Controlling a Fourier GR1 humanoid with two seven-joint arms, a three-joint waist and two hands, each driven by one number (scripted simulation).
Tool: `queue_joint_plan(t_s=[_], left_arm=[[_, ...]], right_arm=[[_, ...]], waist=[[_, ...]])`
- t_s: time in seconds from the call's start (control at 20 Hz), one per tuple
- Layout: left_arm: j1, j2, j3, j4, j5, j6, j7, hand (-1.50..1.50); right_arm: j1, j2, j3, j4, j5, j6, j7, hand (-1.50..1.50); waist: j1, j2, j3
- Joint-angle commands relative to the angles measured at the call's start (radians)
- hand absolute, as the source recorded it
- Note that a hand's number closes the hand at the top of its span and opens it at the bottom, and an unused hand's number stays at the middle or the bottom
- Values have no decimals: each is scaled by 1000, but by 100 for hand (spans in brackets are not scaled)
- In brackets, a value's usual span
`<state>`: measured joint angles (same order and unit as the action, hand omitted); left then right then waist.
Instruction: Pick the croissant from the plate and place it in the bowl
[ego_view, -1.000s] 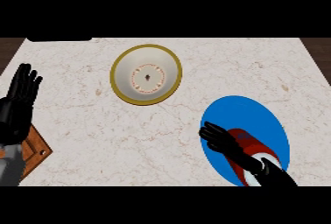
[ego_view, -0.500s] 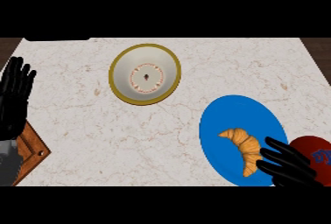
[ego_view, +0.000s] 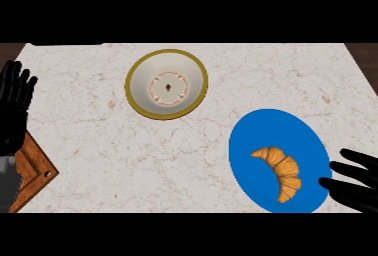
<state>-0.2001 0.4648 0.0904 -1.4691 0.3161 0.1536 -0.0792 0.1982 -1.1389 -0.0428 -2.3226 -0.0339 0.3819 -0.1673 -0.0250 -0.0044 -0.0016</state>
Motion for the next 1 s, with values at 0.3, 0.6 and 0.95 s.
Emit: queue_joint_plan(t_s=[0.3,0.6,0.95], left_arm=[[-106,-27,-7,31,-35,10,72,0],[-76,-58,13,58,-61,-20,12,0],[19,-51,22,-78,-60,-51,65,0]], right_arm=[[-16,-24,-58,31,119,227,24,-150],[-59,111,38,85,286,272,7,-150],[-182,266,241,217,463,272,40,-150]], waist=[[16,5,2],[23,5,2],[40,6,2]])
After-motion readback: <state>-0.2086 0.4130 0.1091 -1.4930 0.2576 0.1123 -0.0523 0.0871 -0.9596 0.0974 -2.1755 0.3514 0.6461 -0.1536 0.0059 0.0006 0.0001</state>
